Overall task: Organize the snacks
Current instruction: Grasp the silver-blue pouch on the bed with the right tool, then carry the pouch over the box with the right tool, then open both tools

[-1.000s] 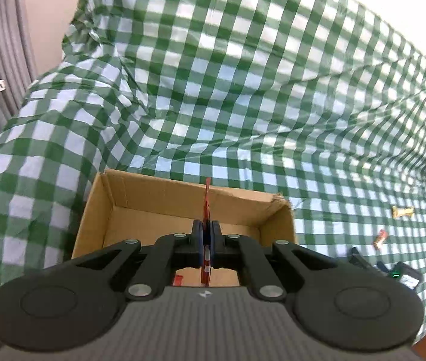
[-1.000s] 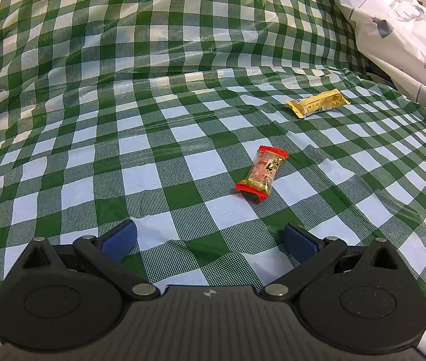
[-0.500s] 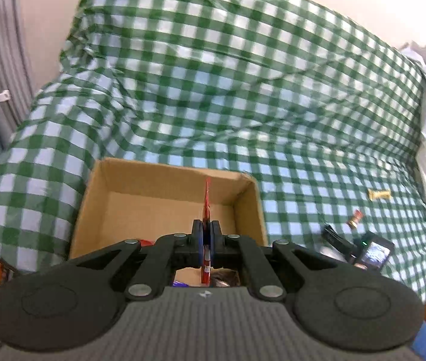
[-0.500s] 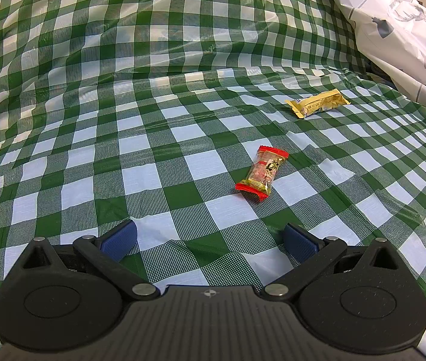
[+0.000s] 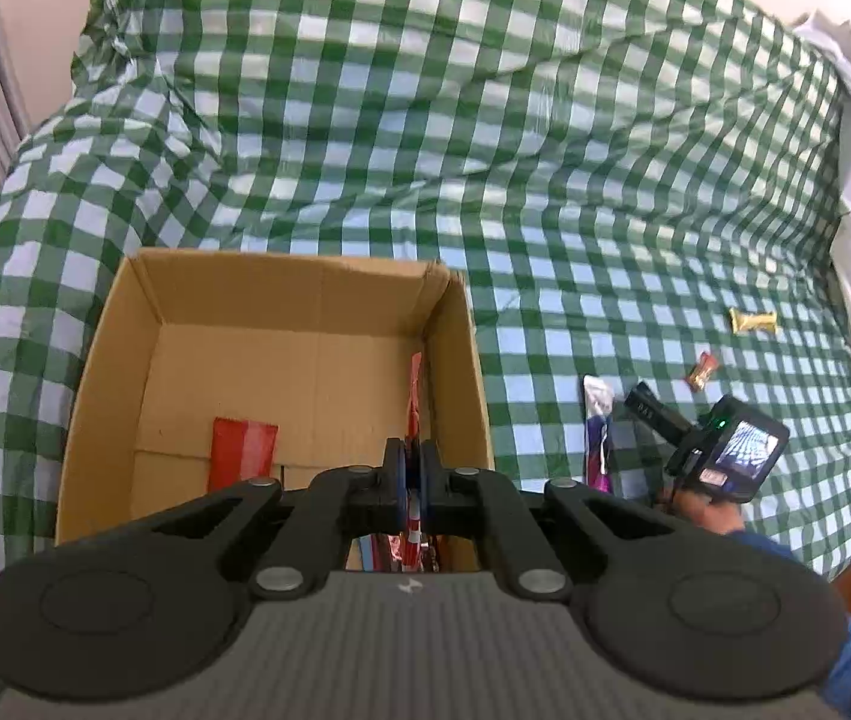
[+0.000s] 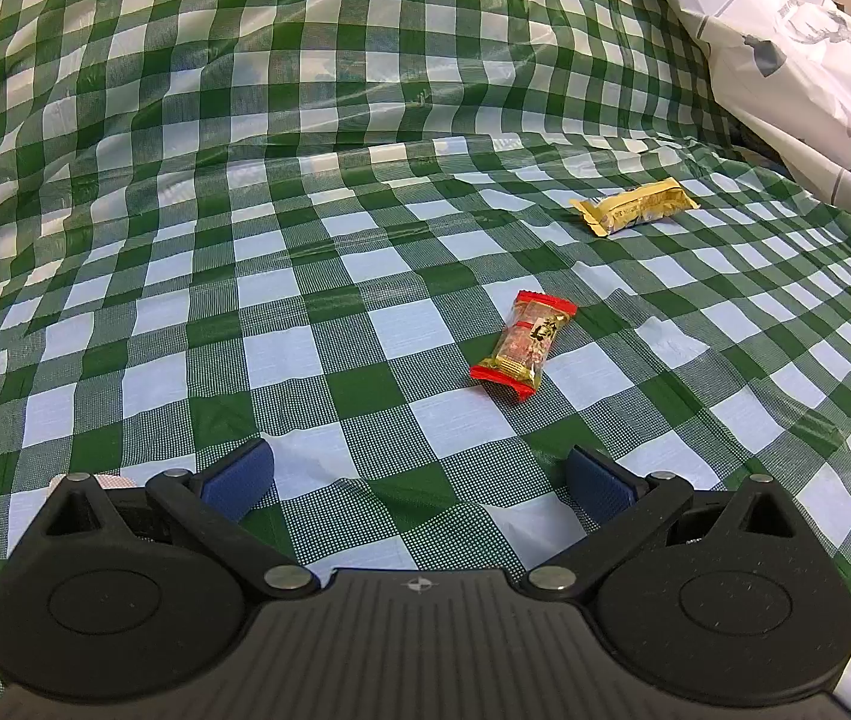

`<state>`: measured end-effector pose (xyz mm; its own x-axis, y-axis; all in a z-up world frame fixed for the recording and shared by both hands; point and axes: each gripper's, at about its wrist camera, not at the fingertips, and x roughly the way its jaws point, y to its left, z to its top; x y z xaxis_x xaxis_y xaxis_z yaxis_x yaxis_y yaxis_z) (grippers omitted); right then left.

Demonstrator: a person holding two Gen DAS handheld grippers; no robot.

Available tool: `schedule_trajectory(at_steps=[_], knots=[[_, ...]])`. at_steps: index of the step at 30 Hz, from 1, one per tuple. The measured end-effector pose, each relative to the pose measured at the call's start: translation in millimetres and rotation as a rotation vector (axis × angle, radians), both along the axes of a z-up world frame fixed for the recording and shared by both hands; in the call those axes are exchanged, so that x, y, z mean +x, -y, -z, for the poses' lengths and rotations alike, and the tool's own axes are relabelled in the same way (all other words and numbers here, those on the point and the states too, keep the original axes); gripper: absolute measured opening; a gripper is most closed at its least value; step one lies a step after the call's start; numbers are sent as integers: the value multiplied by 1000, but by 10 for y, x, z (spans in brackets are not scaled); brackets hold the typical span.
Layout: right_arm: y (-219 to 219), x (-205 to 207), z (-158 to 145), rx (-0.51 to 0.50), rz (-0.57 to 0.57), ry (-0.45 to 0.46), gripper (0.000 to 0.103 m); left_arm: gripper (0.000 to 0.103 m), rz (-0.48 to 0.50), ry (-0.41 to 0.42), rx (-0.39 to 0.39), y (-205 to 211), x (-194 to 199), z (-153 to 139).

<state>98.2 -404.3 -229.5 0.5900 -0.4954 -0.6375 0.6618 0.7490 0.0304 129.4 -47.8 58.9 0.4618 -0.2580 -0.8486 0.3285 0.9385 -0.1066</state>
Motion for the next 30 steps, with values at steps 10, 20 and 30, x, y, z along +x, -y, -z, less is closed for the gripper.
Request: schedule_trajectory(at_steps=[10, 20, 30], knots=[[-536, -313, -372, 185, -376, -29, 103, 4, 19, -32, -21, 107, 72, 181], [-959, -150, -199, 66, -430, -107, 82, 4, 2, -33, -19, -74, 13, 136], [-1038, -557, -1014, 37, -489, 71, 16, 4, -14, 11, -35, -276, -144, 5]])
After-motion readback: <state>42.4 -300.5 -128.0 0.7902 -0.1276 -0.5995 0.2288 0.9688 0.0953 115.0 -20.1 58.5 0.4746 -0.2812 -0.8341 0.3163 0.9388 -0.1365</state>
